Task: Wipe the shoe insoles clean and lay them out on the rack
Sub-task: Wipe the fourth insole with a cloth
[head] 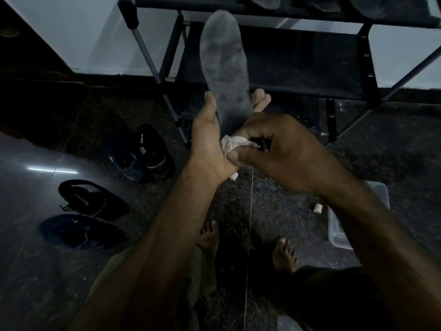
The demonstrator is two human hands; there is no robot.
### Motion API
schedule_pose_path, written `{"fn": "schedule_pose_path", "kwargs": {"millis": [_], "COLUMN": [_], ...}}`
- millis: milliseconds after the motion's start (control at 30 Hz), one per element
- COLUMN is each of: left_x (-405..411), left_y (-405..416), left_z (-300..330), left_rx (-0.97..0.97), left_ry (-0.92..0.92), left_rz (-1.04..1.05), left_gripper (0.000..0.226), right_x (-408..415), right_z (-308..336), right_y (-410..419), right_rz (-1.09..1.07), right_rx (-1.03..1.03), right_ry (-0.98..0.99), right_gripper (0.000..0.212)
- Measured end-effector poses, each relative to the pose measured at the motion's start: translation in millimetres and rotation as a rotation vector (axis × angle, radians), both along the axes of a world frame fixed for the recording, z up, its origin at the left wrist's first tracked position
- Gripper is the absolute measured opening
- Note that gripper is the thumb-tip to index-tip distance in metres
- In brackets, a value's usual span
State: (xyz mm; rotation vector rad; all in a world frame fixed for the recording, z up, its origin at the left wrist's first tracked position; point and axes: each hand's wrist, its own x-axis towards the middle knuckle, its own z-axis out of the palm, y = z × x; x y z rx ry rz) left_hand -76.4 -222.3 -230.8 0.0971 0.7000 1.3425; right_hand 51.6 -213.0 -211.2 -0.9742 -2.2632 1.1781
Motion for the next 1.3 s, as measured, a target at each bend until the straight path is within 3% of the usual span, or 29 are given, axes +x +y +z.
{"fn": "schedule_pose_path", "kwargs": {"millis": [100, 233, 500, 633, 767, 967, 1300], "left_x": [-1, 0, 6, 17, 19, 9, 0], "left_y": [-1, -2, -2, -6, -7, 1, 3], "left_z": [-1, -4, -9, -10, -10, -11, -15], "left_rx": [0.017, 0.045, 0.031, -0.019, -0.034, -0.015, -0.013], "left_ry": [0.012, 0.031, -0.021, 0.076, 0.076, 0.146, 0.200], "left_rz": [0.001, -0.050, -0.105, -0.072, -0.091, -0.009, 0.028], "left_gripper": [0.066, 0.079, 0.078, 0.059, 0.060, 0.065, 0.068], "right_x": [0, -12, -23, -21, -14, -2, -2], "right_z": [0, -7, -19, -23, -20, -13, -20], "right_y": [-2, -10, -11, -2, 6, 11, 10], "right_rz": [0.015, -0.177, -0.393, -0.498, -0.542, -0.574, -0.506], "right_rx": [0.001, 0.119, 0.315, 0.328, 0.182, -0.127, -0.417], "right_ry": [0.014, 0.101, 0.148, 0.138, 0.272, 0.551, 0.591], "right_gripper": [0.009, 0.011, 0.014, 0.013, 0.002, 0.006, 0.006]}}
